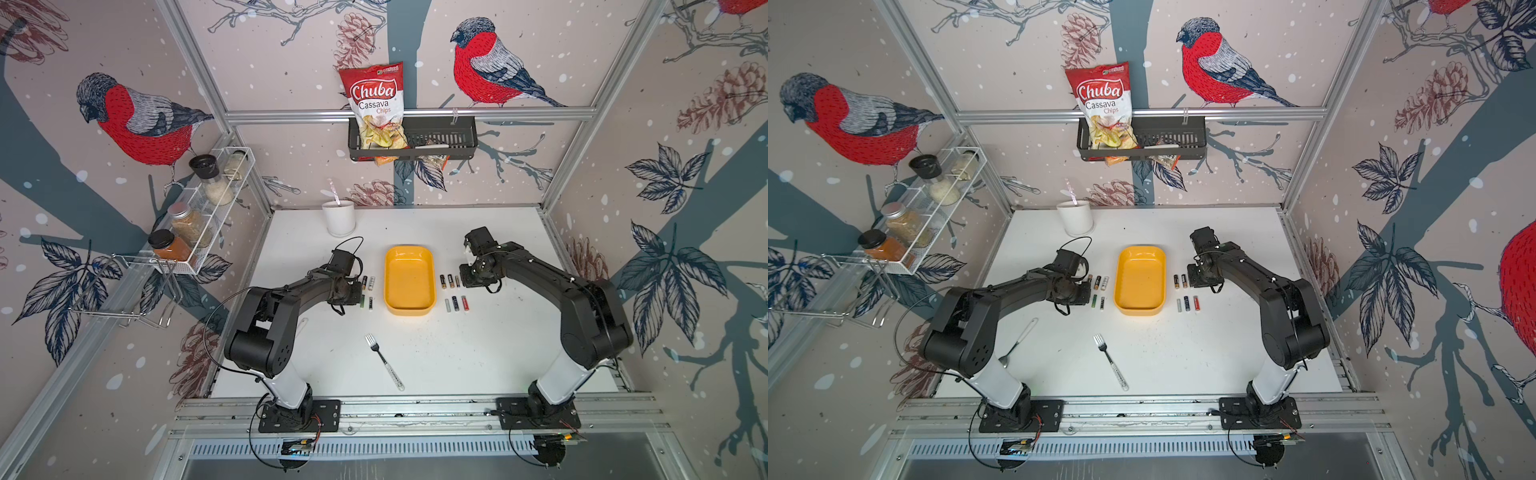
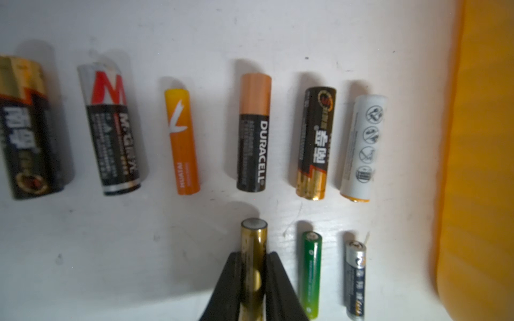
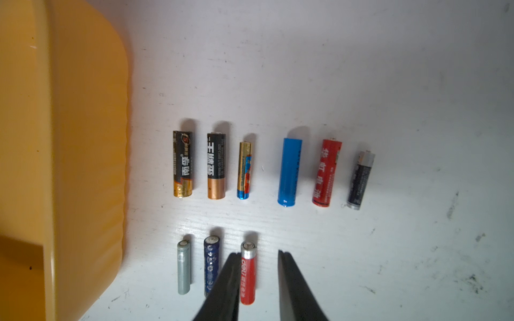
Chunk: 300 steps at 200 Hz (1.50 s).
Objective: Take the batteries out of the storage box
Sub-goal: Place the battery at the center of the board.
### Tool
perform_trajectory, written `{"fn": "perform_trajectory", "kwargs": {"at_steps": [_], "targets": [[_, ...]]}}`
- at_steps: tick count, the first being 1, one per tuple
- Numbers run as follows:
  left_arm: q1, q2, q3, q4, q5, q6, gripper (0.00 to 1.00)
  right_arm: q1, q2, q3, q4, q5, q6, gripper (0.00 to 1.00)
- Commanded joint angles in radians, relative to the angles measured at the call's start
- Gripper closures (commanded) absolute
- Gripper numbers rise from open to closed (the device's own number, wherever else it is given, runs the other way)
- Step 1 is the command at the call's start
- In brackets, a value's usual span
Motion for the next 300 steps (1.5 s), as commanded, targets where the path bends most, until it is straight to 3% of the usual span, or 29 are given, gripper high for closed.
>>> {"fn": "perform_trajectory", "kwargs": {"at_steps": [1, 300], "targets": [[0.002, 0.008, 0.000, 0.007, 0.015, -0.007, 0.80, 0.000, 0.002, 0.010, -0.016, 0.013, -0.015, 0.70], [0.001, -0.014, 0.025, -0.037, -0.010, -0.012, 0.64, 0.002, -0.003, 0.026, -0.020, 0.017, -0.012, 0.69]]}}
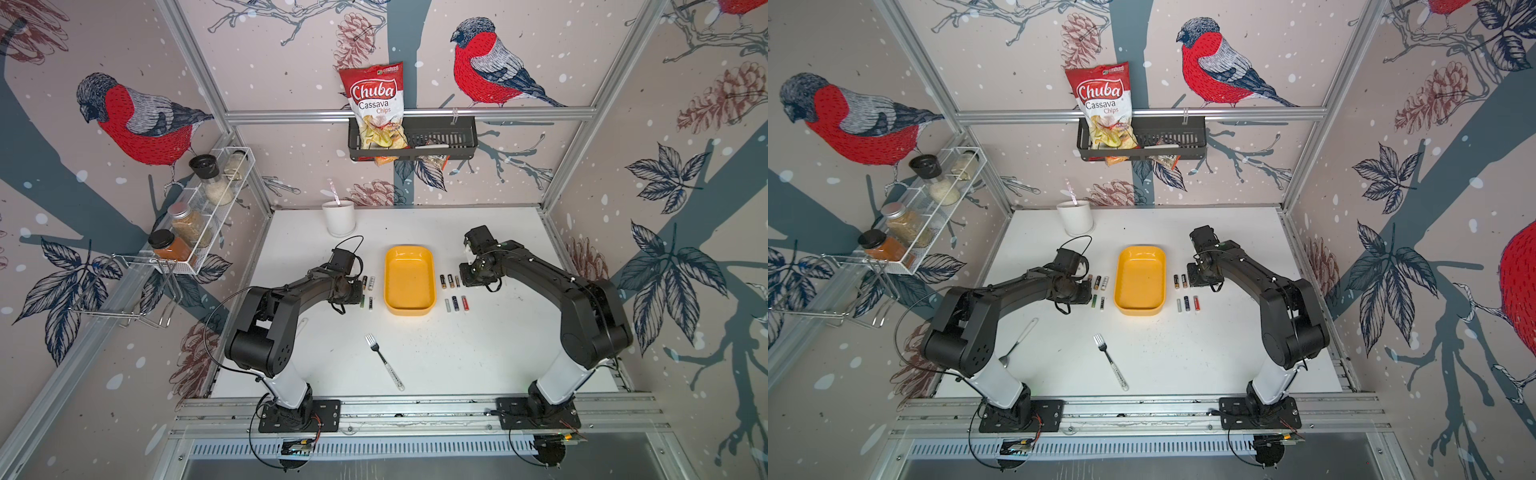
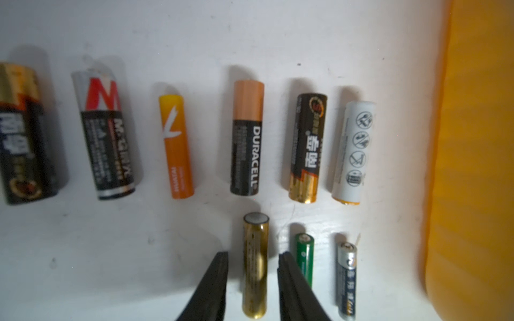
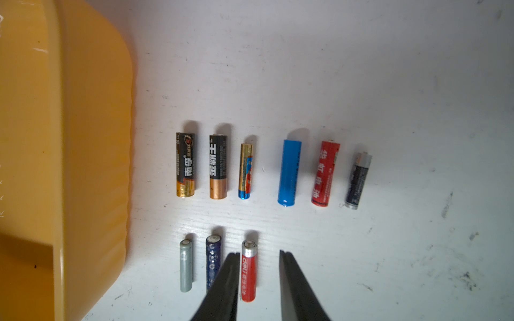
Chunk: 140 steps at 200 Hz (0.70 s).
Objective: Take the batteries out of the storage box
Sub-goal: Place the battery at the center of the board.
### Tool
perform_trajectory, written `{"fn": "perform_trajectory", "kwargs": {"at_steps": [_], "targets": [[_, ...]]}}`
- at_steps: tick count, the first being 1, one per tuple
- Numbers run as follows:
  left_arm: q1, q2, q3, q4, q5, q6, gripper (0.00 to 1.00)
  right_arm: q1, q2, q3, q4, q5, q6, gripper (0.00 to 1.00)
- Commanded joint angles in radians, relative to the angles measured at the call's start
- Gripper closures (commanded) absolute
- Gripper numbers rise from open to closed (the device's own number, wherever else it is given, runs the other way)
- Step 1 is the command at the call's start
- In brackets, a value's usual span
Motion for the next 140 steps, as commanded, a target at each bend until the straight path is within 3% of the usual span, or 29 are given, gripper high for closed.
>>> {"fn": "perform_trajectory", "kwargs": {"at_steps": [1, 41, 54, 62, 66, 73, 82, 97, 122, 140], "targets": [[0.001, -0.011, 0.012, -0.024, -0.021, -0.004, 0.64, 0.001, -0.004, 0.007, -0.004, 0.014, -0.012, 0.69], [0.002, -0.040, 0.033, -0.036, -0.031, -0.010, 0.58, -0.001, -0.012, 0.014, -0.007, 0.020, -0.010, 0.64], [0.004, -0.056, 0.047, -0.039, -0.039, -0.010, 0.50, 0.001, -0.016, 0.020, -0.008, 0.023, -0.009, 0.55], [0.004, -0.067, 0.057, -0.040, -0.047, -0.009, 0.45, 0.001, -0.019, 0.024, -0.008, 0.027, -0.005, 0.44], [0.005, -0.073, 0.061, -0.039, -0.051, -0.010, 0.41, 0.001, -0.021, 0.027, -0.008, 0.027, -0.006, 0.38], [0.005, -0.084, 0.067, -0.039, -0.061, -0.011, 0.21, -0.001, -0.024, 0.030, -0.008, 0.031, -0.001, 0.30], [0.005, -0.100, 0.076, -0.035, -0.071, -0.009, 0.05, 0.001, -0.032, 0.036, -0.004, 0.036, 0.003, 0.23], [0.005, -0.128, 0.081, -0.028, -0.092, -0.008, 0.04, -0.002, -0.050, 0.039, 0.002, 0.054, 0.011, 0.00], [0.008, -0.185, 0.081, 0.008, -0.198, -0.009, 0.04, -0.005, -0.087, 0.034, 0.027, 0.150, 0.048, 0.00], [0.009, -0.272, 0.013, 0.122, -0.427, -0.028, 0.03, -0.011, -0.157, -0.006, 0.101, 0.296, 0.087, 0.00]]}}
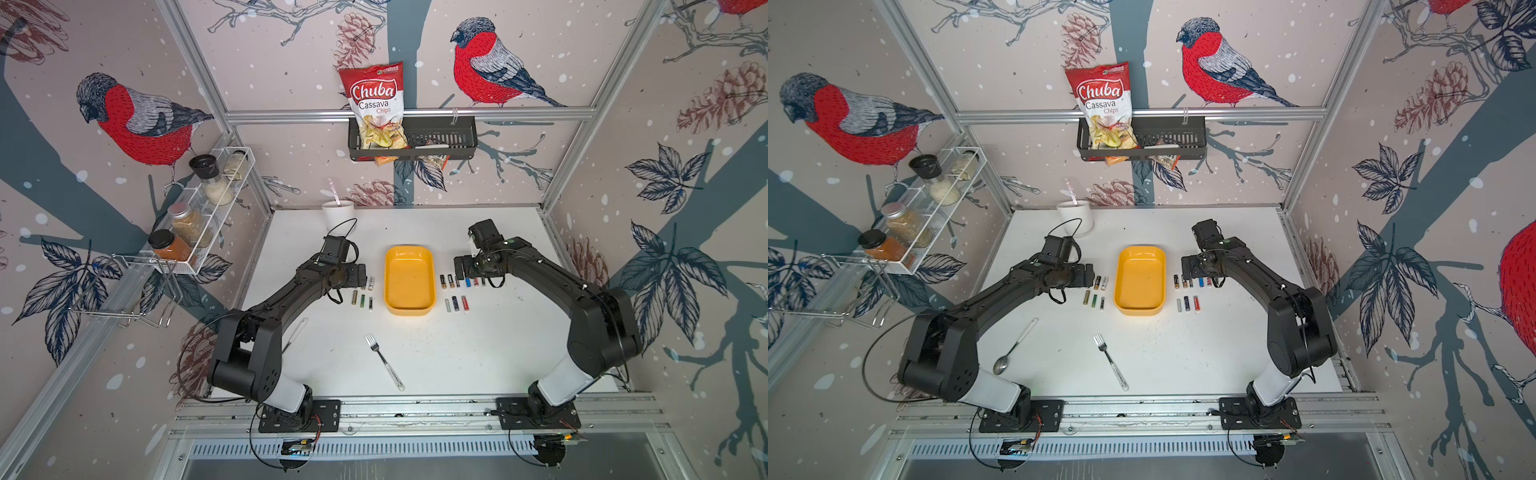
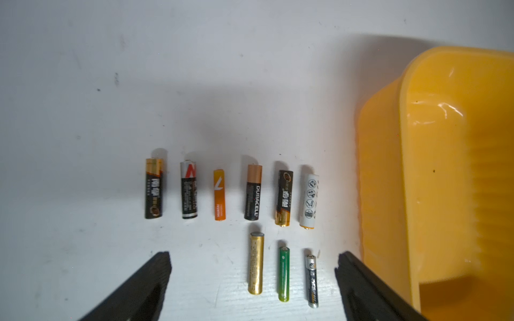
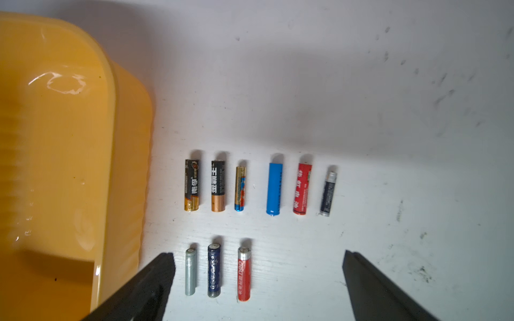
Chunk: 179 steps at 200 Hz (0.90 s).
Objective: Take the batteries out of the storage box
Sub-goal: Place the battery at the center of the board, then reset both arms
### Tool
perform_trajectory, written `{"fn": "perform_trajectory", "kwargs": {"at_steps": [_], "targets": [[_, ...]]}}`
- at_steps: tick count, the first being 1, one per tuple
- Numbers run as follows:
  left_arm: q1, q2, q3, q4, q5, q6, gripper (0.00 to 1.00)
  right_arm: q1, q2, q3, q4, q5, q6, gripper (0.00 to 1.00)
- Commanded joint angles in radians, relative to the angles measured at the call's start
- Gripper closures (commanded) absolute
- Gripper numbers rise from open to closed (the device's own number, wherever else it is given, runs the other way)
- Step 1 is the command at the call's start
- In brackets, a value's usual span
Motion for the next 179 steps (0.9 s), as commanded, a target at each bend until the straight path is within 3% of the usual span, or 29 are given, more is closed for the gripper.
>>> {"fn": "perform_trajectory", "kwargs": {"at_steps": [1, 23, 35, 55, 70, 84, 108, 129, 179], "targets": [[0.005, -0.092, -0.064, 0.144, -0.282, -0.014, 0.03, -0.006, -0.077, -0.036, 0.090, 0.211, 0.070, 0.00], [0.037, -0.239, -0.271, 0.484, -0.497, -0.006, 0.03, -0.038, -0.204, -0.180, 0.294, 0.421, 0.119, 0.00], [0.079, -0.298, -0.403, 0.716, -0.480, 0.045, 0.03, -0.076, -0.260, -0.280, 0.432, 0.481, 0.138, 0.00], [0.119, -0.319, -0.568, 1.020, -0.464, 0.121, 0.04, -0.149, -0.321, -0.417, 0.624, 0.479, 0.148, 0.00], [0.153, -0.290, -0.599, 1.063, -0.405, 0.125, 0.04, -0.192, -0.338, -0.494, 0.725, 0.464, 0.153, 0.00], [0.156, -0.264, -0.605, 1.078, -0.460, 0.132, 0.04, -0.214, -0.337, -0.553, 0.803, 0.476, 0.142, 0.00], [0.167, -0.258, -0.743, 1.351, -0.395, 0.240, 0.04, -0.232, -0.331, -0.614, 0.867, 0.527, 0.131, 0.00], [0.179, -0.207, -0.791, 1.476, -0.367, 0.286, 0.04, -0.241, -0.356, -0.717, 0.999, 0.574, 0.116, 0.00], [0.209, -0.048, -0.799, 1.628, -0.313, 0.253, 0.04, -0.244, -0.440, -1.032, 1.577, 0.571, -0.052, 0.00]]}}
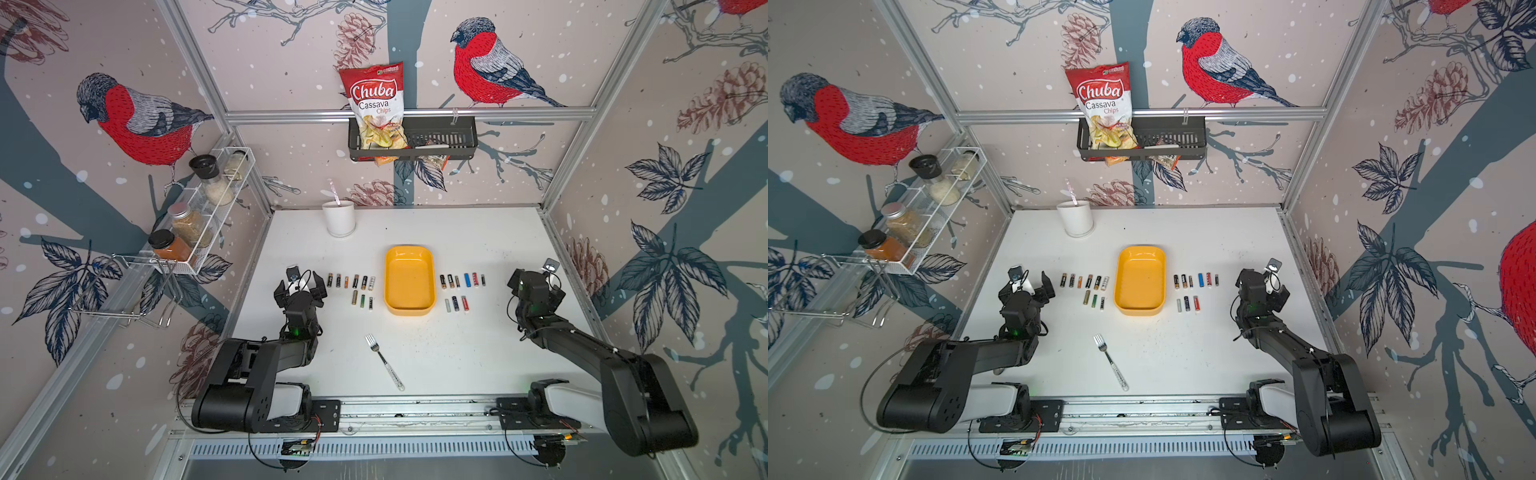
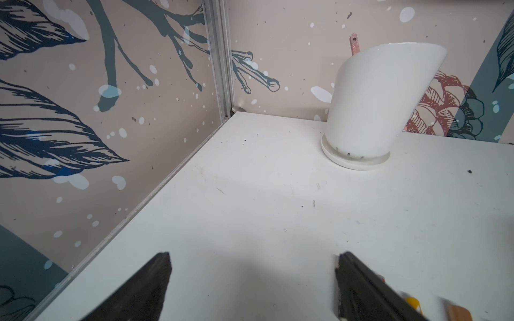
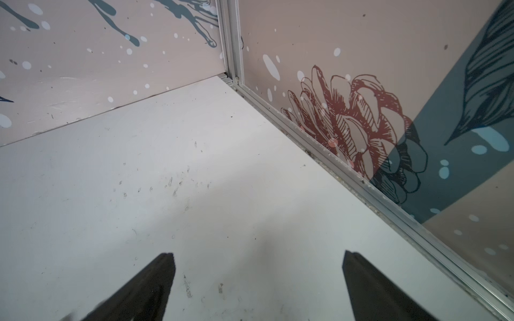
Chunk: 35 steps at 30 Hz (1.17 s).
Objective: Take the batteries out of the storage box
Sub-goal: Reset both arms
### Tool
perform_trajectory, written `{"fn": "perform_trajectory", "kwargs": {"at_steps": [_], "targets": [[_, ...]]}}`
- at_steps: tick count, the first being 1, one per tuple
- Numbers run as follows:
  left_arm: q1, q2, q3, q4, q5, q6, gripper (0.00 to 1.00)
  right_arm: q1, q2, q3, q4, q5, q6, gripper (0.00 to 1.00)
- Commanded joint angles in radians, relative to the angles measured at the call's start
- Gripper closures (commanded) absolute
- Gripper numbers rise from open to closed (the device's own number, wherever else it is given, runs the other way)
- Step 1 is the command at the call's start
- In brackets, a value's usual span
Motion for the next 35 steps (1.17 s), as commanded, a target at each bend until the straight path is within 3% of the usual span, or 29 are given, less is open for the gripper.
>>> {"fn": "perform_trajectory", "kwargs": {"at_steps": [1, 5, 10, 11, 13, 14, 15, 16, 18, 35], "targets": [[0.006, 0.063, 0.007, 0.168, 0.046, 0.014, 0.04, -0.002, -0.016, -0.109, 0.403, 0.011, -0.111, 0.00], [0.005, 0.157, 0.020, 0.238, 0.055, 0.024, 0.02, -0.018, 0.064, -0.141, 0.592, -0.100, -0.190, 0.00], [0.010, 0.141, 0.067, 0.115, 0.041, 0.001, 0.01, -0.020, 0.296, -0.156, 0.881, -0.135, -0.266, 0.00], [0.012, 0.150, 0.063, 0.146, 0.040, 0.004, 0.01, -0.019, 0.292, -0.157, 0.865, -0.138, -0.263, 0.00], [0.015, 0.143, 0.068, 0.119, 0.045, -0.001, 0.01, -0.052, 0.244, -0.149, 0.753, -0.235, -0.227, 0.00], [0.015, 0.148, 0.065, 0.136, 0.044, 0.002, 0.01, -0.091, 0.268, -0.167, 0.809, -0.352, -0.223, 0.00], [0.015, 0.146, 0.065, 0.132, 0.045, 0.002, 0.01, -0.097, 0.348, -0.199, 0.986, -0.404, -0.260, 0.00], [0.015, 0.144, 0.067, 0.124, 0.046, 0.000, 0.01, -0.075, 0.363, -0.201, 1.006, -0.374, -0.281, 0.00], [0.015, 0.146, 0.067, 0.128, 0.046, 0.001, 0.01, -0.073, 0.287, -0.156, 0.785, -0.351, -0.247, 0.00], [0.015, 0.147, 0.069, 0.126, 0.046, 0.002, 0.01, -0.098, 0.311, -0.109, 0.739, -0.349, -0.221, 0.00]]}}
